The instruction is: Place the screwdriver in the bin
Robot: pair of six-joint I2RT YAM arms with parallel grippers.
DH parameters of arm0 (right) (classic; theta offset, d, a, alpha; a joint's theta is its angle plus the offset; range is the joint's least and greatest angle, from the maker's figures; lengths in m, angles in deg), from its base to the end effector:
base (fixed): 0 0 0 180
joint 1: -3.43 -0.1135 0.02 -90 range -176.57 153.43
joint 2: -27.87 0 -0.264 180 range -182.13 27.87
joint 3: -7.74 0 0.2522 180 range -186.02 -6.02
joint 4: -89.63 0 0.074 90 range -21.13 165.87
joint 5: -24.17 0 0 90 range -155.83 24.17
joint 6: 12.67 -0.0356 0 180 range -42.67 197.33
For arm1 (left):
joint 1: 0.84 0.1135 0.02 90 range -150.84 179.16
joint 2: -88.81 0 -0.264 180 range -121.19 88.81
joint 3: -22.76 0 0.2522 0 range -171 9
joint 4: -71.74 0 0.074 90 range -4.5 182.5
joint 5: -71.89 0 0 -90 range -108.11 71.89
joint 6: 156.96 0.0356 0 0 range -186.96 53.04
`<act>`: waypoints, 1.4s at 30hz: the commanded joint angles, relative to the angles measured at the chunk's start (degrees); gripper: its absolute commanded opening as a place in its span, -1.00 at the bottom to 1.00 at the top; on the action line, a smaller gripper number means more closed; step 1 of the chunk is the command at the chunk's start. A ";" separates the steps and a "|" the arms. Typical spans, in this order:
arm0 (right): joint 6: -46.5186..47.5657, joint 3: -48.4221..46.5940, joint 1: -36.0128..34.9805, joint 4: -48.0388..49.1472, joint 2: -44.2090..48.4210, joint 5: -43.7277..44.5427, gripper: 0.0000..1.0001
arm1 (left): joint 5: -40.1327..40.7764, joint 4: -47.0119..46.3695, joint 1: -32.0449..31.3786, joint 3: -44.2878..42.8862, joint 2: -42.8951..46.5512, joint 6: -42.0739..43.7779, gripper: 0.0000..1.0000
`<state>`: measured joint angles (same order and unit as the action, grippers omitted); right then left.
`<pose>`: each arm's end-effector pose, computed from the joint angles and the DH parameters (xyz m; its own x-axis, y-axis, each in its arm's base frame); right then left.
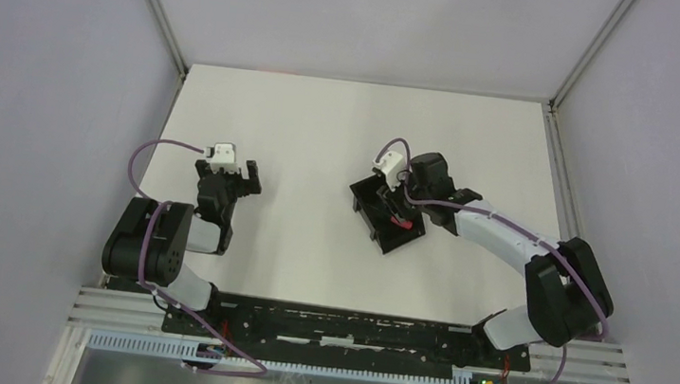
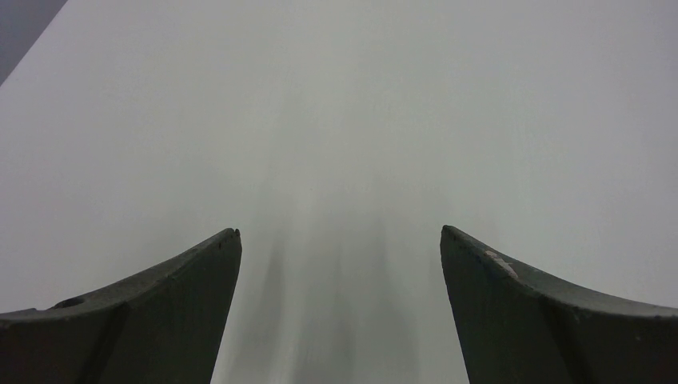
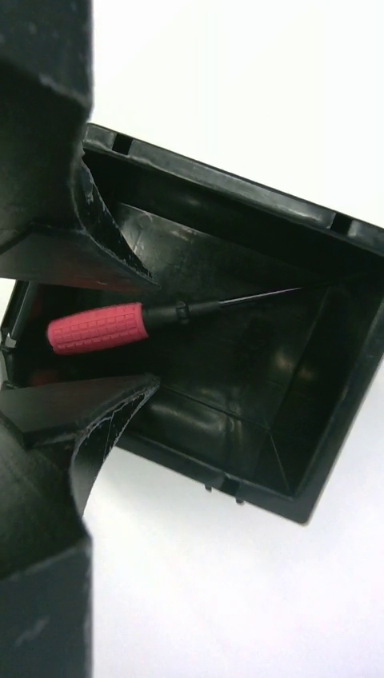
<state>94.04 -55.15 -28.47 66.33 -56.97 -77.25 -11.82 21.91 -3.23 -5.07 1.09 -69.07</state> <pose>0.2568 0.1681 0.2048 -0.3945 -0.5775 -0.7147 -0.7828 0.6186 -0.0677 0.2437 -0.0063 0.1400 -0.1720 -0.0295 -0.9847 -0.0727 0.9972 -0.0171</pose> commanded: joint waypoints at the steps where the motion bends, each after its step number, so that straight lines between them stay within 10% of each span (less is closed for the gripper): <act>1: -0.58 -5.18 -0.42 -0.73 1.58 1.04 -0.02 | 0.10 -3.02 -0.11 -0.26 -0.20 0.91 0.99; 7: -4.90 -6.59 -0.47 1.44 8.63 1.31 0.08 | 0.13 -3.02 -0.18 -0.26 -0.21 0.92 1.00; 12: -8.89 -7.56 -0.31 1.10 13.24 10.12 0.96 | 0.14 -2.99 -0.20 -0.26 -0.23 0.94 1.00; 21: -14.82 3.50 2.97 8.32 22.69 32.95 0.96 | 0.18 -3.02 -0.19 -0.26 -0.17 0.96 1.00; 42: -18.72 39.01 15.46 34.35 34.12 31.60 0.96 | 0.11 -3.02 -0.21 -0.26 -0.19 0.89 1.00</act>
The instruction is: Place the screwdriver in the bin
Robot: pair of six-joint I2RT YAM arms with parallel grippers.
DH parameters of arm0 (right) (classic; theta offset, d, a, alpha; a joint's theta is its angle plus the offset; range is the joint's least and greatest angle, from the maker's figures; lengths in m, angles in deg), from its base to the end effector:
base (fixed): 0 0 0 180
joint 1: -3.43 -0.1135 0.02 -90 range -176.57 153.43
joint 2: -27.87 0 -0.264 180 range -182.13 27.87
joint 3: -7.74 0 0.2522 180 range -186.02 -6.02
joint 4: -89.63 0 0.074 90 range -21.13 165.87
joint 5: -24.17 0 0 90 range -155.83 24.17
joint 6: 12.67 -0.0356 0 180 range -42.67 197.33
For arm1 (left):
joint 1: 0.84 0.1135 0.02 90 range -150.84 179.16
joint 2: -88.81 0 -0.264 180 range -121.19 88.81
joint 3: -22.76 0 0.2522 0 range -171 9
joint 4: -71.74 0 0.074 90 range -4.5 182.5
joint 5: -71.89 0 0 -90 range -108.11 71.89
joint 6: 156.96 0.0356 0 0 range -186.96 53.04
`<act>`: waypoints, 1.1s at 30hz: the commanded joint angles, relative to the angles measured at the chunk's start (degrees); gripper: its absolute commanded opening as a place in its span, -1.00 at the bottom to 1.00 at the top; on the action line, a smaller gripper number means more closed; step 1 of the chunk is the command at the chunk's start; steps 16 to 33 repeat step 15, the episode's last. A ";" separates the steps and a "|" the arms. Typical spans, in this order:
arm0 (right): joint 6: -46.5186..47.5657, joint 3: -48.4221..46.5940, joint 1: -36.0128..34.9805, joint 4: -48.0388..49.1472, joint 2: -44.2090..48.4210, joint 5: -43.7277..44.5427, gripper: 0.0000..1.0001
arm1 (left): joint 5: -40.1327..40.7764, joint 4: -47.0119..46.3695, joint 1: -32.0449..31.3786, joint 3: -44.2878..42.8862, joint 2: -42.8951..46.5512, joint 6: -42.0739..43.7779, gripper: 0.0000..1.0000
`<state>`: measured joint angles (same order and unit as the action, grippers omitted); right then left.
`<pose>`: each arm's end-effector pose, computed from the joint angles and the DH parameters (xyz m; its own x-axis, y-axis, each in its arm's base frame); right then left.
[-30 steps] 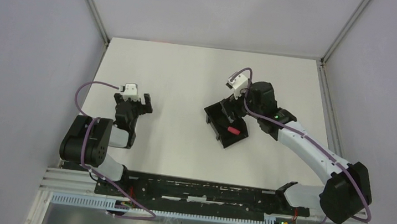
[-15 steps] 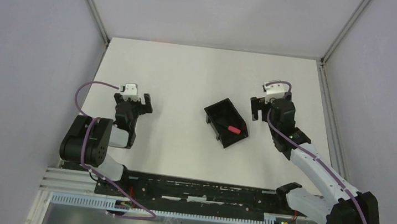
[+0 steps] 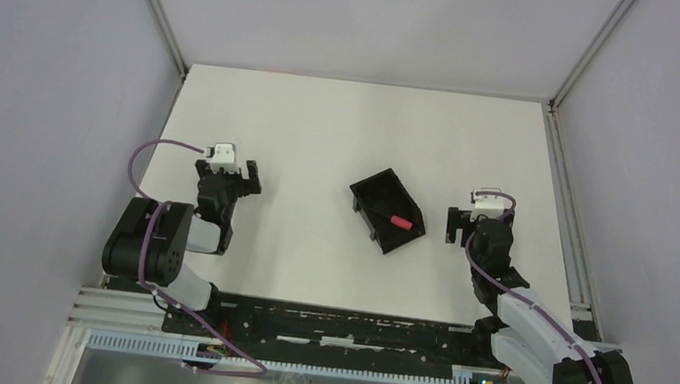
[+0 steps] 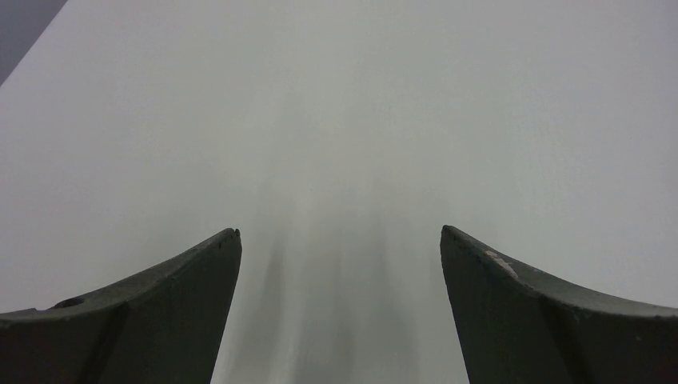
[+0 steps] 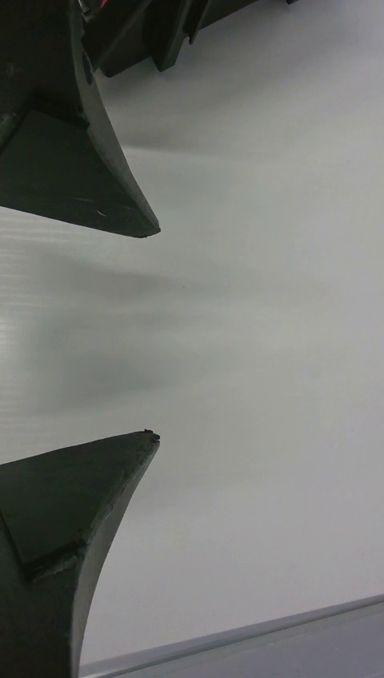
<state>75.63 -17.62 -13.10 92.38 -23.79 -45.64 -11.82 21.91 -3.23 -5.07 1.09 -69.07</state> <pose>0.1768 0.0397 0.1659 -0.3818 -0.0843 -0.9204 0.0476 0.9927 -0.1106 0.2437 -0.0063 0.1400 -0.1720 -0.0295 -0.9847 -0.0727 0.9972 -0.0171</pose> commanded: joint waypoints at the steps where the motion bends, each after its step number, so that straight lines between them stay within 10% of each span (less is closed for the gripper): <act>1: -0.29 1.99 0.04 8.65 0.94 -0.10 0.96 | 0.09 -2.99 -0.12 -0.26 -0.26 0.96 1.00; 33: -1.35 3.80 0.05 10.82 0.25 -1.02 0.96 | 0.16 -2.85 -0.20 -0.35 -0.36 0.88 1.00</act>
